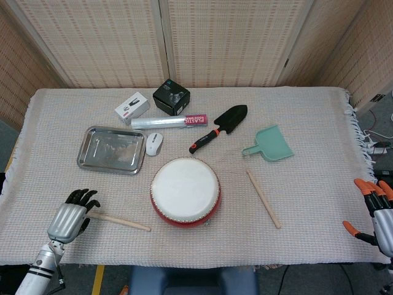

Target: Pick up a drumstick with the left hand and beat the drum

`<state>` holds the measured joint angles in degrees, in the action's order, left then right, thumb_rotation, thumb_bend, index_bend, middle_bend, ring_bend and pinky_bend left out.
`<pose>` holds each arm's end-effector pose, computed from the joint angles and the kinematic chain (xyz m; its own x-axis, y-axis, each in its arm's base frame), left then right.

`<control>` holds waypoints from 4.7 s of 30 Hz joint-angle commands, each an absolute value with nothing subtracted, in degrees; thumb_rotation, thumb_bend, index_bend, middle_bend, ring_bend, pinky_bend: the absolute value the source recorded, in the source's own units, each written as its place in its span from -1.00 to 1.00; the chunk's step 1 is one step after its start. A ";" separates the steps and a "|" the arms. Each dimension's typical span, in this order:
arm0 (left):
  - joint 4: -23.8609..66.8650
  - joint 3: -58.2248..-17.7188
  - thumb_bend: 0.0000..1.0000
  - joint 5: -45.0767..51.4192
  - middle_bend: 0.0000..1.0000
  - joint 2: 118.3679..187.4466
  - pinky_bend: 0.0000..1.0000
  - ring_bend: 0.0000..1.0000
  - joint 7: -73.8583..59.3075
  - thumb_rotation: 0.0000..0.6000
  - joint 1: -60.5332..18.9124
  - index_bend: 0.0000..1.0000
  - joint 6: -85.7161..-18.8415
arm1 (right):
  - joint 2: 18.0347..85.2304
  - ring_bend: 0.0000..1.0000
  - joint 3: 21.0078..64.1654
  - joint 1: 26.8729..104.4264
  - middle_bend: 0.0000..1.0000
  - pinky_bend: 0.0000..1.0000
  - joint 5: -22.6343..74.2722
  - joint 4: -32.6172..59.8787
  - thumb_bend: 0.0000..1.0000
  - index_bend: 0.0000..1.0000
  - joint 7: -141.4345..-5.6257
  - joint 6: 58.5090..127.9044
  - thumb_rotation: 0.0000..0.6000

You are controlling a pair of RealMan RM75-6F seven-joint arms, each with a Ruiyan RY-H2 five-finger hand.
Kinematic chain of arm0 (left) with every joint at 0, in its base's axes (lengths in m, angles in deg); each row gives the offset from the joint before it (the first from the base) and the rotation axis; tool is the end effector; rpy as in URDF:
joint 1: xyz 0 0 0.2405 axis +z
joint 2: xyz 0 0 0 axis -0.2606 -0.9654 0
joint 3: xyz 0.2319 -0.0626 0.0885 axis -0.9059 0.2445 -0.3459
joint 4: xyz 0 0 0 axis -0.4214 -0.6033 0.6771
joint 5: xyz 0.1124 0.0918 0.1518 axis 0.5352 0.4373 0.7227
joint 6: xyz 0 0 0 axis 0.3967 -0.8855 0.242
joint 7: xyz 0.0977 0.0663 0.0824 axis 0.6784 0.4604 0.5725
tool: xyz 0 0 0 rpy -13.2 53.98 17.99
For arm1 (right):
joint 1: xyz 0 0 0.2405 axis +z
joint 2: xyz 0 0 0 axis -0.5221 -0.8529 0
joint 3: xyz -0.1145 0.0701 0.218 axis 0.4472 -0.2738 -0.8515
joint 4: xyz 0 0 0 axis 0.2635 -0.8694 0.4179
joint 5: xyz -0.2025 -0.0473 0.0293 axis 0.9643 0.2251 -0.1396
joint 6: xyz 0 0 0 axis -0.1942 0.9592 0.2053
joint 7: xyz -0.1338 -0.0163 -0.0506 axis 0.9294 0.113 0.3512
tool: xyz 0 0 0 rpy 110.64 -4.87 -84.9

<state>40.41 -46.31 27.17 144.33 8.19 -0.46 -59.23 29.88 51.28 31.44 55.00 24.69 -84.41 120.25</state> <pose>-0.2718 0.2161 0.0624 0.5314 0.1985 0.8235 0.8409 -0.2410 -0.4845 -0.3322 -0.1493 0.1896 0.3538 0.0370 0.9346 -0.9340 -0.0398 0.3551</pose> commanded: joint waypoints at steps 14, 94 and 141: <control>40.24 -46.59 -0.36 22.22 -0.70 154.30 -0.83 -0.81 16.94 1.00 -4.42 -0.18 -52.33 | 29.55 -1.00 51.36 31.29 -0.80 -0.94 54.86 24.97 -0.64 -0.97 -84.31 120.47 1.00; 42.49 -47.31 -0.29 35.24 -0.51 138.97 -0.79 -0.82 -94.54 1.00 -4.99 0.11 -48.74 | 28.37 -1.00 51.37 32.95 -0.80 -0.94 54.45 29.00 -0.64 -0.97 -81.13 118.10 1.00; 42.51 -40.50 -0.29 14.31 0.33 154.40 0.35 0.23 -80.10 1.00 -11.74 0.33 -45.80 | 27.90 -1.00 51.38 32.74 -0.80 -0.94 53.82 29.36 -0.64 -0.98 -81.06 118.07 1.00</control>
<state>41.28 -42.33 17.31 152.04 -84.75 -11.91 -45.30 27.90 51.38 32.75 53.84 29.37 -81.05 118.08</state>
